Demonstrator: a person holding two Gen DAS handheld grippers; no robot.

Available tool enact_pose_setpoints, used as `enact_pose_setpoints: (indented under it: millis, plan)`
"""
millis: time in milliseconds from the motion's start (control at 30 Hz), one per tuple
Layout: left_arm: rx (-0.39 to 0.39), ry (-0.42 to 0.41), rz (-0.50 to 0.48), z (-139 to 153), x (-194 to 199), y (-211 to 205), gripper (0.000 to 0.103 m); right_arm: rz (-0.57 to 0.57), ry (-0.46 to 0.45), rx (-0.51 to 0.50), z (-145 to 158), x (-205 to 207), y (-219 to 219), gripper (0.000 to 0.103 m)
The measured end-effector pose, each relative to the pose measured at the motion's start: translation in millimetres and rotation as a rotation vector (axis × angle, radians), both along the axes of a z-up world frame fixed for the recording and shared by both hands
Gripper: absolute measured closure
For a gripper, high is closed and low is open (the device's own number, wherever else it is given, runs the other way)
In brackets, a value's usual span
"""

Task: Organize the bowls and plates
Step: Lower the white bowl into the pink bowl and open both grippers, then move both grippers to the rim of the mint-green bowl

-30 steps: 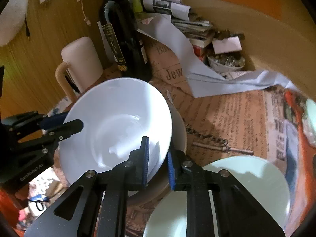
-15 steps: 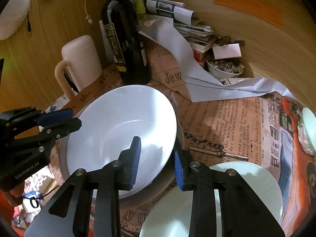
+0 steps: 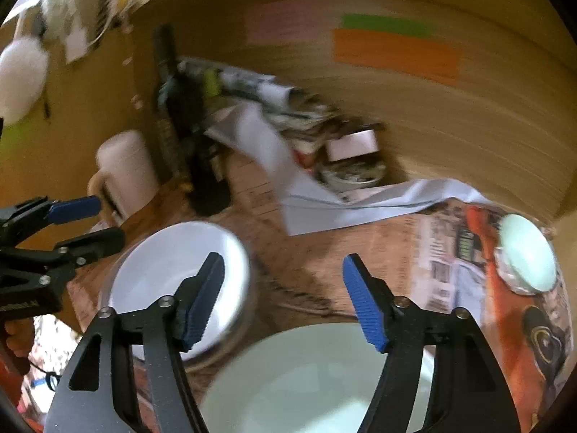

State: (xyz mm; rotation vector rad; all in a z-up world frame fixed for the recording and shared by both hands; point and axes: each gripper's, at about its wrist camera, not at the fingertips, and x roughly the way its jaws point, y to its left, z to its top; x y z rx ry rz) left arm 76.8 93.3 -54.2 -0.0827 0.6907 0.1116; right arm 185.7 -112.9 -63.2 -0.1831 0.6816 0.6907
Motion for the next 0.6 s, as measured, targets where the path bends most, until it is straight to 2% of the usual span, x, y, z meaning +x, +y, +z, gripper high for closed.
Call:
enact_pose_setpoints:
  millis: [100, 233, 600]
  plan:
    - [0.0, -0.014, -0.009, 8.2, 9.1, -8.0, 0.023, -0.059, -0.012, 0.016, 4.6, 12.6, -24.5, 0.028]
    - [0.009, -0.031, -0.028, 15.7, 23.8, -21.7, 0.023, -0.144, -0.035, 0.007, 9.0, 30.3, -56.8, 0.021]
    - [0.041, -0.014, -0.104, 23.6, 89.7, -65.4, 0.023, -0.383, -0.079, -0.022, 14.2, 86.7, -142.3, 0.02]
